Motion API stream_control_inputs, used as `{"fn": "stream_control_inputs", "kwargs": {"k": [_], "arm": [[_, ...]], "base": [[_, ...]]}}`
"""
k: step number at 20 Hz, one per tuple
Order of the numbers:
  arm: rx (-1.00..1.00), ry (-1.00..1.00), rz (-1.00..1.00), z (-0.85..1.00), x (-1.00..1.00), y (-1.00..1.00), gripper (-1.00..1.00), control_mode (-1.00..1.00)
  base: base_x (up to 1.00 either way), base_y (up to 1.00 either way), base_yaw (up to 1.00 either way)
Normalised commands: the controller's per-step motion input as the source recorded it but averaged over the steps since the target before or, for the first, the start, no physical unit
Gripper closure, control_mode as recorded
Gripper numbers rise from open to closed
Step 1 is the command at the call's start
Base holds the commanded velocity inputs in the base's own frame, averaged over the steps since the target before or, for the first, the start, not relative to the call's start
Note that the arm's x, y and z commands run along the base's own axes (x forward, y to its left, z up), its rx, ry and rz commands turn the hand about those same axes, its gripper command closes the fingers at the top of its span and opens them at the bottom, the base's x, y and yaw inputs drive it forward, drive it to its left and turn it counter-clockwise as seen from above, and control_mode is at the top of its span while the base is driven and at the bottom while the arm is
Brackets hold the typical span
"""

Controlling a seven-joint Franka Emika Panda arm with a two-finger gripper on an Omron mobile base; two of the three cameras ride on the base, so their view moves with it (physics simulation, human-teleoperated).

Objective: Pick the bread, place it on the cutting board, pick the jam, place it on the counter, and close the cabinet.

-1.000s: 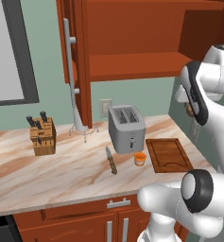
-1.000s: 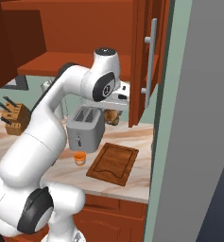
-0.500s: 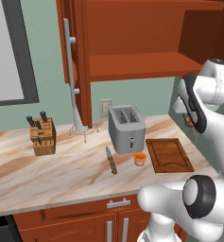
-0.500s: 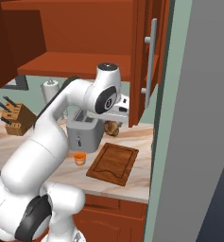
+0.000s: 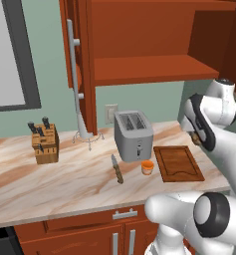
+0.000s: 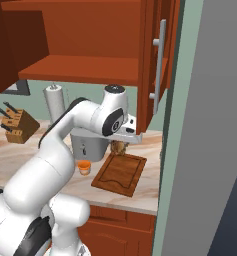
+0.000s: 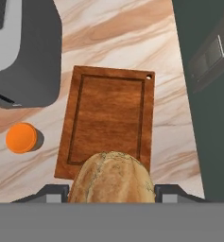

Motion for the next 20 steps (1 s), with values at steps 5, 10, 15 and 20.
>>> {"fn": "stream_control_inputs", "kwargs": {"k": [5,10,15,20], "arm": [[0.0,0.0,0.0,-0.45,0.0,0.0,1.0,-1.0],[0.0,0.0,0.0,-0.48,0.0,0.0,1.0,-1.0],[0.0,0.0,0.0,-0.39,0.06,0.0,1.0,-1.0],[0.0,0.0,0.0,-0.34,0.12,0.02,1.0,-1.0]], "base": [[0.0,0.0,0.0],[0.0,0.0,0.0],[0.0,0.0,0.0],[0.0,0.0,0.0]]}}
